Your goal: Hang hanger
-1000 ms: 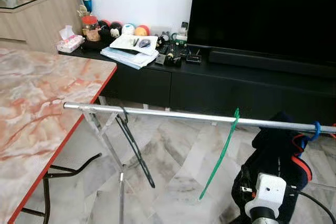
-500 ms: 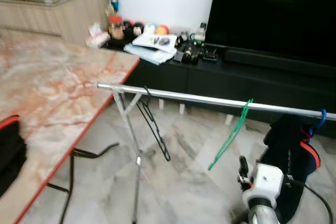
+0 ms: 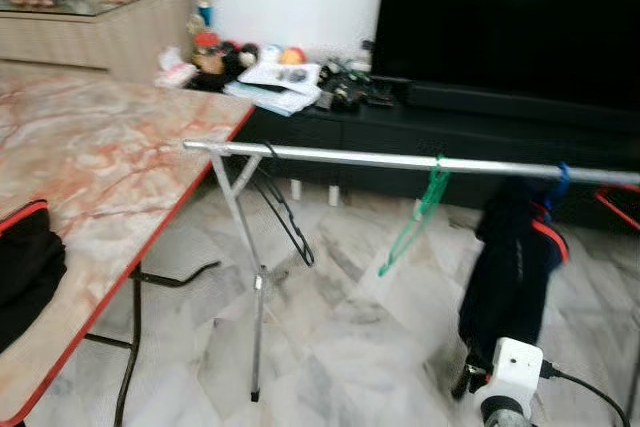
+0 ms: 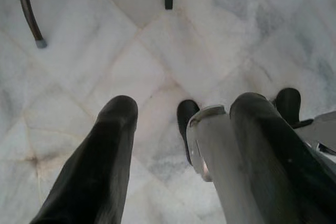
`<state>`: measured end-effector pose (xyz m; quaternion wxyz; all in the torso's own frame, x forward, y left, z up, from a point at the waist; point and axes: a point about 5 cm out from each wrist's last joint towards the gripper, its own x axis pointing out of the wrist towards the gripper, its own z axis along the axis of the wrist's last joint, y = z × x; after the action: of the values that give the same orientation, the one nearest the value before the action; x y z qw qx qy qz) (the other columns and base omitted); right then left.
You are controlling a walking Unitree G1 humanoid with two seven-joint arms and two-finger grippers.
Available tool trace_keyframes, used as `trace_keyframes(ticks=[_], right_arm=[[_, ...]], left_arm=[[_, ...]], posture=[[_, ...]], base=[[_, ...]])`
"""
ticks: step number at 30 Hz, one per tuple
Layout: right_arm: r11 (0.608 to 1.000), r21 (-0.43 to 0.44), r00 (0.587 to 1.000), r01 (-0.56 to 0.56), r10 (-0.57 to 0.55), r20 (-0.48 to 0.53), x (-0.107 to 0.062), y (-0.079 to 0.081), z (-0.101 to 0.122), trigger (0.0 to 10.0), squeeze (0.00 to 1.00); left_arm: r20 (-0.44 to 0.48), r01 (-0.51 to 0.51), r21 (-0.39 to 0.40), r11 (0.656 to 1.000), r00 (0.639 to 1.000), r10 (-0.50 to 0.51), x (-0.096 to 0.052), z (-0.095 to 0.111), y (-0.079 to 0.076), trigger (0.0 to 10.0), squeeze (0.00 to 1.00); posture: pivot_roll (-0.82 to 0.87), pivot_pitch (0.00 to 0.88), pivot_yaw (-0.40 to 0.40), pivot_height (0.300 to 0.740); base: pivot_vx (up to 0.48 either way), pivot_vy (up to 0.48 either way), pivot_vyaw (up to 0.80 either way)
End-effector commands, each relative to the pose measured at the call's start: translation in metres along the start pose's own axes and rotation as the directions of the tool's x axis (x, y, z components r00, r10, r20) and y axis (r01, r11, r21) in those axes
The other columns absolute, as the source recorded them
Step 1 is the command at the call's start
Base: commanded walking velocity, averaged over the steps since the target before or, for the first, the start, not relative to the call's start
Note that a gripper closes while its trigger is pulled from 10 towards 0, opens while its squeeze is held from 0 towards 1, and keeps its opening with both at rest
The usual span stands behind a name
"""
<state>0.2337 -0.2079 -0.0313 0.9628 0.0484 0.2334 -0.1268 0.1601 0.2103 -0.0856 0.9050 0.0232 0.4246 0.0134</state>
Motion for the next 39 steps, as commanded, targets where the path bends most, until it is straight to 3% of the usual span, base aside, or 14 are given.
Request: trace_keyframes(ticks=[1,6,13,20,28,30,33,37,39], right_arm=[[0.999,-0.026,0.998,-0.034,0.033,-0.058,0.0,0.006,-0.009,10.0,0.0],[0.99,-0.092,0.973,-0.11,0.088,-0.211,-0.009,0.009,-0.038,10.0,0.0],[0.976,-0.146,0.93,-0.163,0.103,-0.352,-0.026,0.006,-0.069,10.0,0.0],[0.978,-0.131,0.918,-0.16,0.098,-0.385,-0.03,0.007,-0.075,10.0,0.0],[0.978,-0.133,0.909,-0.162,0.095,-0.407,-0.029,-0.003,-0.075,10.0,0.0],[0.979,-0.133,0.905,-0.154,0.086,-0.417,-0.029,-0.008,-0.075,10.0,0.0],[0.979,-0.132,0.9,-0.153,0.083,-0.428,-0.03,-0.011,-0.076,10.0,0.0],[0.979,-0.133,0.891,-0.153,0.078,-0.446,-0.033,-0.014,-0.081,10.0,0.0],[0.978,-0.138,0.881,-0.154,0.073,-0.468,-0.038,-0.017,-0.087,10.0,0.0]], left_arm=[[-0.028,-0.006,-0.019,1.0,1.0,0.005,-0.002,-0.008,0.0,10.0,0.0],[-0.028,-0.002,-0.007,1.0,1.0,0.002,-0.001,-0.005,0.001,10.0,0.0],[-0.028,0.007,0.0,1.0,1.0,-0.007,0.001,0.0,-0.002,10.0,0.0],[-0.047,0.012,0.0,1.0,0.999,-0.012,0.0,-0.005,-0.004,10.0,0.0],[-0.056,0.013,0.007,1.0,0.998,-0.013,0.0,-0.006,-0.006,10.0,0.0],[-0.054,0.012,0.056,0.998,0.998,-0.009,0.001,-0.005,-0.006,10.0,0.0],[-0.067,0.019,0.071,0.997,0.998,-0.015,0.001,-0.006,-0.006,10.0,0.0],[-0.082,0.004,0.026,1.0,0.997,-0.002,0.0,-0.008,-0.005,10.0,0.0],[-0.082,0.013,0.048,0.999,0.997,-0.01,0.0,-0.008,-0.004,10.0,0.0]], posture=[[0.01,0.066,-0.004,0.74],[0.0,0.068,0.01,0.74],[0.01,0.076,0.006,0.74],[0.0,0.072,0.003,0.74],[0.0,0.057,0.0,0.74],[-0.01,0.041,0.005,0.74],[-0.01,0.03,0.008,0.74],[-0.01,0.018,0.009,0.74],[-0.01,0.01,0.011,0.74]], base=[[-0.247,0.0,0.0],[-0.245,0.0,0.0],[-0.035,0.0,0.0],[0.0,0.0,-0.06],[0.0,0.0,-0.79],[0.0,-0.184,-0.79],[0.0,-0.442,-0.79],[0.0,-0.24,-0.79],[0.0,0.0,-0.79]])
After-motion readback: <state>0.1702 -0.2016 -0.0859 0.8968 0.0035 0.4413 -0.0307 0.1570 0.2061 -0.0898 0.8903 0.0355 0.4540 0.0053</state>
